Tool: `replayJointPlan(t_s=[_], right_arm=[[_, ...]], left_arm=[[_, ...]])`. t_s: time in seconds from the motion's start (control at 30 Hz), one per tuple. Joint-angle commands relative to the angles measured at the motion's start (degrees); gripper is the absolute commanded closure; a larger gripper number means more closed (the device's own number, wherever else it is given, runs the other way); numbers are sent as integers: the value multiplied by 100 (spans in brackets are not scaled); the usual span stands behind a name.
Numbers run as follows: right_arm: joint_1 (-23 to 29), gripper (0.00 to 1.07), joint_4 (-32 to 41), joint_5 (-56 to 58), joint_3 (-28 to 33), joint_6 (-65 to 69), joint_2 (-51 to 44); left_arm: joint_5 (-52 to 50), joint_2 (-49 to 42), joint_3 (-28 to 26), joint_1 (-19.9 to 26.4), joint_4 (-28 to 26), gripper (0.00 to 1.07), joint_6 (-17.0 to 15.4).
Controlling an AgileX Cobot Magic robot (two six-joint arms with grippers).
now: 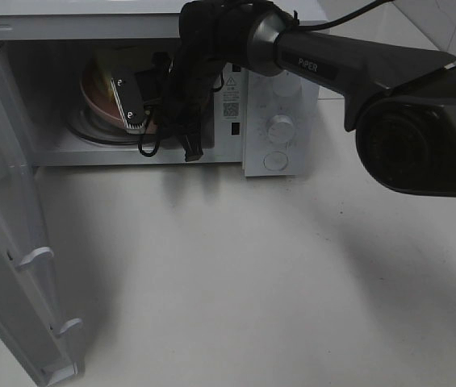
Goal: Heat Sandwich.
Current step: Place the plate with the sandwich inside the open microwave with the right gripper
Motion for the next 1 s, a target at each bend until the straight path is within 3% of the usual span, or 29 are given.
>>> replayJointPlan(t_s=[0.03, 0.2, 0.33, 0.37, 0.47, 0.53, 0.6, 0.7, 1.0], right_arm=[[-6, 107, 29, -155, -97, 126, -120], [-6, 105, -11, -189, -97, 309, -120], [-6, 94, -11, -338, -97, 309, -120], [-6, 86, -11, -390, -97, 309, -120], [-6, 77, -11, -413, -97, 309, -120], [-6, 63, 0, -413, -97, 309, -120], [-6, 56, 6, -384, -97, 309, -120], [-6, 52, 6, -235, -97, 321, -155], [0, 52, 46, 447, -97, 378, -350]], left_arm=[[-52, -97, 6, 29, 0, 37, -6], [-52, -97, 6, 29, 0, 37, -6], [-52, -97, 6, 29, 0, 37, -6], [-52, -97, 6, 29, 0, 37, -6], [-52, -97, 6, 29, 0, 37, -6], [-52, -97, 6, 29, 0, 37, -6], [-52, -97, 6, 29, 0, 37, -6], [-52, -97, 6, 29, 0, 37, -6], [-52, -97, 6, 29, 0, 37, -6]])
